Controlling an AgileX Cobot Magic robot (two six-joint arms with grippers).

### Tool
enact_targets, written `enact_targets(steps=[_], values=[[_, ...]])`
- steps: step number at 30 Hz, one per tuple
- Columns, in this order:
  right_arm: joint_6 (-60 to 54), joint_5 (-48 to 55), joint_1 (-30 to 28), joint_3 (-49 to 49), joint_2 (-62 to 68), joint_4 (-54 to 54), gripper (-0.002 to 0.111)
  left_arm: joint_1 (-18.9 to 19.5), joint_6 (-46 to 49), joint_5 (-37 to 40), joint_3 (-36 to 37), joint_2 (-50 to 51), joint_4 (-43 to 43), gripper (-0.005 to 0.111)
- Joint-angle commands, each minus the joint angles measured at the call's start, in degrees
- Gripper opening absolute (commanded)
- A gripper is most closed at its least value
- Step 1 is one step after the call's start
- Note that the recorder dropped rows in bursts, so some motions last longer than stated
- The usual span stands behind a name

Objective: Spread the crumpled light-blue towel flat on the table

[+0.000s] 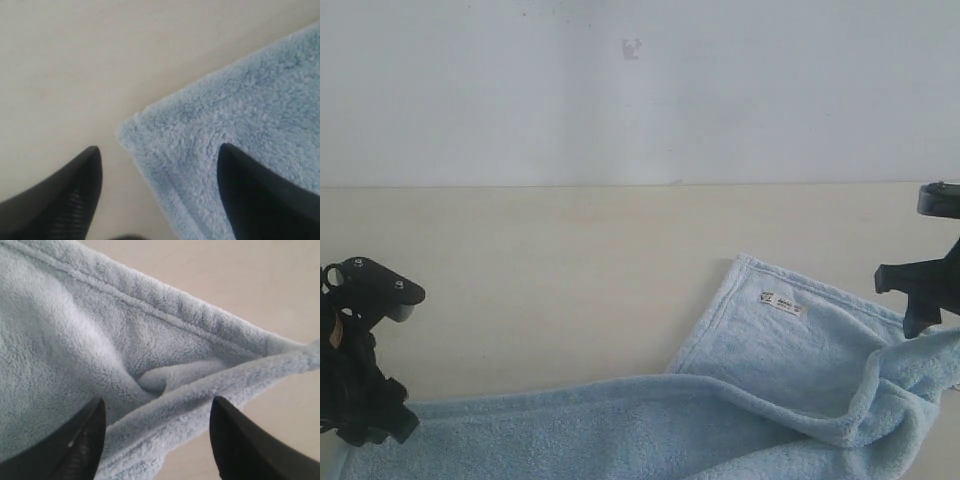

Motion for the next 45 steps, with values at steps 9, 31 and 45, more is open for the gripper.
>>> enact_targets(steps=[9,31,45], values=[[-0.13,-2.21,-0.03,0.19,-0.35,0.87,0.058,0.75,-0.86,-3.50,0.33,4.89,0.36,0.064],[-0.13,-1.92,-0.03,0.19,-0.35,2.78,0.058,0.64,0.28,0.46,-1.79,1.14,-0.92,0.004],[-0.13,-1.79,-0.03,0.19,-0.35,2.92,0.058,2.68,0.28,-2.08,-1.74,3.78,-1.55,0.049]])
